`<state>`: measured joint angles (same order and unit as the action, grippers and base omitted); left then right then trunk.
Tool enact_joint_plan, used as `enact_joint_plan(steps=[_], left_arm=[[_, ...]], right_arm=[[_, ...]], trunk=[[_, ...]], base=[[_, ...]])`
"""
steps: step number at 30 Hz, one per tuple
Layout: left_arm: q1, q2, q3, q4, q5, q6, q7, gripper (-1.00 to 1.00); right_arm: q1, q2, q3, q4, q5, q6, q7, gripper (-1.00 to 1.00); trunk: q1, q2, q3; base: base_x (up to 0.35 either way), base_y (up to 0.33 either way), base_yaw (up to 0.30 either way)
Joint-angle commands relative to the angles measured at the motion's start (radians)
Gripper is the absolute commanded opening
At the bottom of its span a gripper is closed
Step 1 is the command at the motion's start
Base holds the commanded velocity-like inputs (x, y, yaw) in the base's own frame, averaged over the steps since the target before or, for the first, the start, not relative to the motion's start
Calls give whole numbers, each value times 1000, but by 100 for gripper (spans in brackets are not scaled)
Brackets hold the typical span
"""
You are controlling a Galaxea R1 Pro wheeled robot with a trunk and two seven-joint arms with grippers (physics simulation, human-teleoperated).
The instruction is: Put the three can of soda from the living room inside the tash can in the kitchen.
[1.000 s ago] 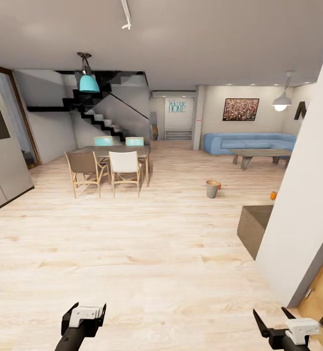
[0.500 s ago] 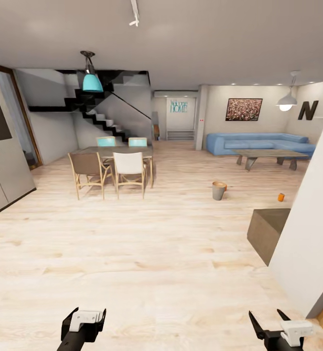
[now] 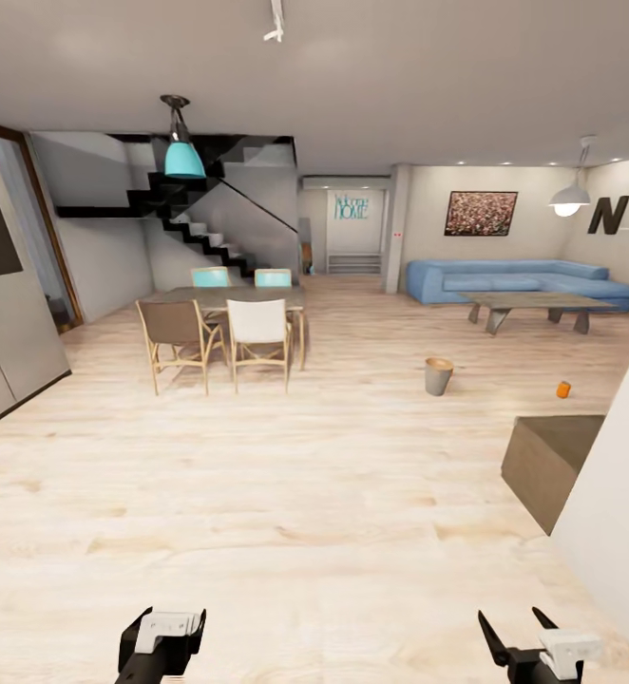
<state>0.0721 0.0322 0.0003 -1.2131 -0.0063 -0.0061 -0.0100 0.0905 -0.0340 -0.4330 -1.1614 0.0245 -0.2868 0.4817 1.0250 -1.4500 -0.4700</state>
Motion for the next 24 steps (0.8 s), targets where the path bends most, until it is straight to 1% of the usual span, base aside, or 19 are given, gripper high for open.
enact_joint_plan(steps=[1,17,24], left_arm=[[0,0,0,0,-2,-1,0,100],[0,-1,0,3,-7,-7,2,100],[0,-1,0,3,-7,-8,2,100]], right_arm=[[0,0,0,2,0,0,0,100],[-2,1,0,16,-1,0,0,100],[-2,3,2,18,-8,1,-1,100]], trunk=[[0,0,0],[0,0,0],[0,0,0]], base=[[233,176,0],[225,159,0],[188,128,0]])
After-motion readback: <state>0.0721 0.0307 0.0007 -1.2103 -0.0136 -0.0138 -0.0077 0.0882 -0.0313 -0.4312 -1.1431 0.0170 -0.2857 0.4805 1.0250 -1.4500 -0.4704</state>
